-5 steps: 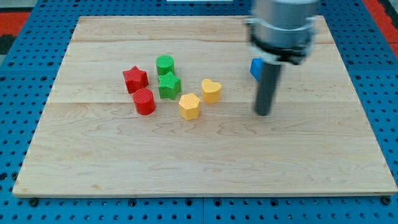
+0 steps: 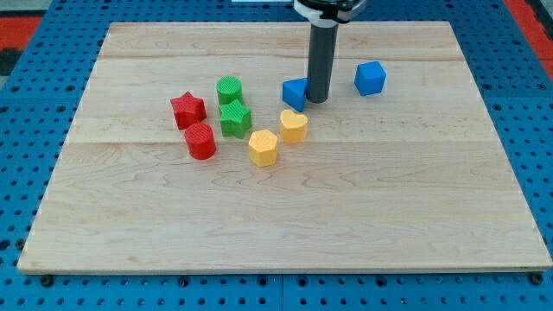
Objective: Move the blue triangle to the top right of the green star
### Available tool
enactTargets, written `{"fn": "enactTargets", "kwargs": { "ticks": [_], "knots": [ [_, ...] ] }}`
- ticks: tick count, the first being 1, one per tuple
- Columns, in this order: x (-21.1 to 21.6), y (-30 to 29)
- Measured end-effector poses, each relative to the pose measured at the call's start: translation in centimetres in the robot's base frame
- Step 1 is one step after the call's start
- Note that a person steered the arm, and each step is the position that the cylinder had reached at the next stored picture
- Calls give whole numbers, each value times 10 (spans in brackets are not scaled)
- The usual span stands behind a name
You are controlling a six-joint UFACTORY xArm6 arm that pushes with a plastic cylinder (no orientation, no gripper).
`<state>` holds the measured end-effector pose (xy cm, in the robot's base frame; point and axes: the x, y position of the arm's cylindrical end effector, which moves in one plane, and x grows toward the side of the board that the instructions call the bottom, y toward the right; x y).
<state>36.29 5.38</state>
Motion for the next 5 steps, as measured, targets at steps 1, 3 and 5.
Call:
{"fn": "enactTargets", "kwargs": {
  "ticks": [1, 3, 5],
  "knots": [
    [-3, 0],
    [-31, -39],
    [-24, -75]
  ]
}}
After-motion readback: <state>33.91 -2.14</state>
